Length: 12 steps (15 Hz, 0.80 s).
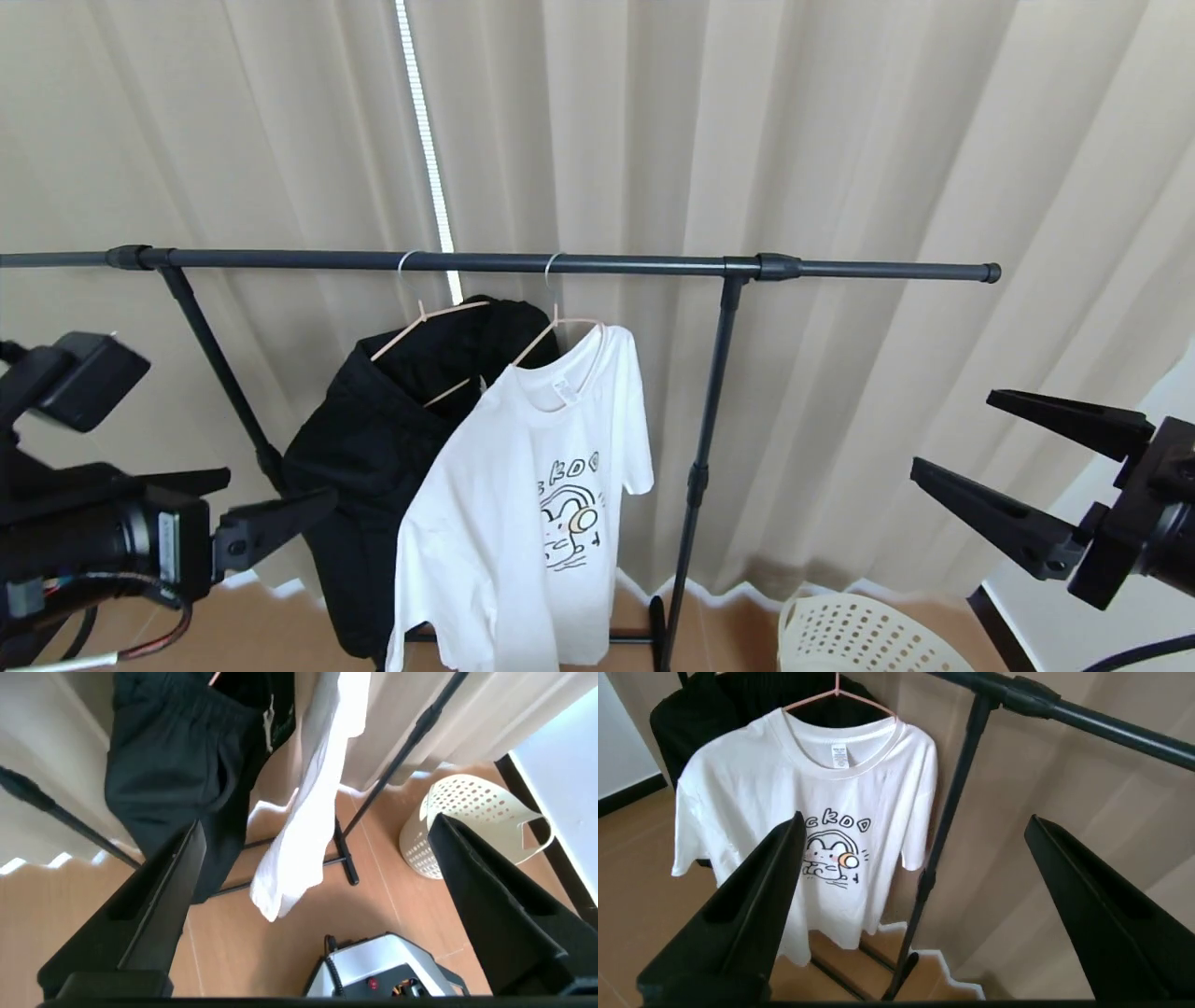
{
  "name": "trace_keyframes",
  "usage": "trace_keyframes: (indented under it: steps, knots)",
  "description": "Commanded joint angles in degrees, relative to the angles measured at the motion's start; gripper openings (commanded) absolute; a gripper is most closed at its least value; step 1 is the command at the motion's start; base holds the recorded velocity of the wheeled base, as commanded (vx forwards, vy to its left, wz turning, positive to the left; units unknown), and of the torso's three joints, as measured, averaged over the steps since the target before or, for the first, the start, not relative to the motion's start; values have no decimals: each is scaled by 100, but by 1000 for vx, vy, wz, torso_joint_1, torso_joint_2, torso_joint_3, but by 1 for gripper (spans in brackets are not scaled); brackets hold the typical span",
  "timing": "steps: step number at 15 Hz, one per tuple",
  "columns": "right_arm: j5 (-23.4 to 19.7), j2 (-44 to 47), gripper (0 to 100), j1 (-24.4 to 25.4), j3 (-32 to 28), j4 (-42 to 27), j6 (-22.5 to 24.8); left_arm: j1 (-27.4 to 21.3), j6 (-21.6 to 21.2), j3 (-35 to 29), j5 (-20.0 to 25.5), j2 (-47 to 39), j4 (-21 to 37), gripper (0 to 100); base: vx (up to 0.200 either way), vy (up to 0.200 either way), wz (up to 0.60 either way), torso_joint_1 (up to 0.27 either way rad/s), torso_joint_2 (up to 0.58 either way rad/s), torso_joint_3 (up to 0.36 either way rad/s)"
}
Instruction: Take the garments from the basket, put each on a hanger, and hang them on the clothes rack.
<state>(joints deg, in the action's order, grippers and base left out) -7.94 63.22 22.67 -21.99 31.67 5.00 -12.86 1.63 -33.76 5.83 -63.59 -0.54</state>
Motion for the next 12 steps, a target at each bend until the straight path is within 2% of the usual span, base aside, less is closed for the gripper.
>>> trace_keyframes:
  steps: [1,4,5,6,8,9,10,12]
  knots:
    - [11,-416,100,79,353,-3,10,91,92,730,-3,874,-131,100,0,0,0,0,0,0]
    - [170,-803,100,114,582,-47,10,354,83,1249,-3,1489,-131,100,0,0,0,0,0,0]
    - [442,-1075,100,123,767,-188,10,469,83,1591,-3,1850,-131,100,0,0,0,0,0,0]
    - [504,-1189,100,123,828,-267,28,478,83,1706,-3,1999,-131,100,0,0,0,0,0,0]
    - [785,-2156,100,114,1514,-768,45,478,74,2330,-3,2764,-131,100,0,0,0,0,0,0]
    - [794,-2420,100,114,1733,-882,-8,486,74,2418,-3,2861,-131,100,0,0,0,0,0,0]
    - [864,-3070,100,79,2059,-1277,-69,530,83,2611,-29,3124,-113,100,0,0,0,0,0,0]
    - [978,-3677,100,-70,2041,-1840,-69,680,74,2804,-47,3326,-113,100,0,0,0,0,0,0]
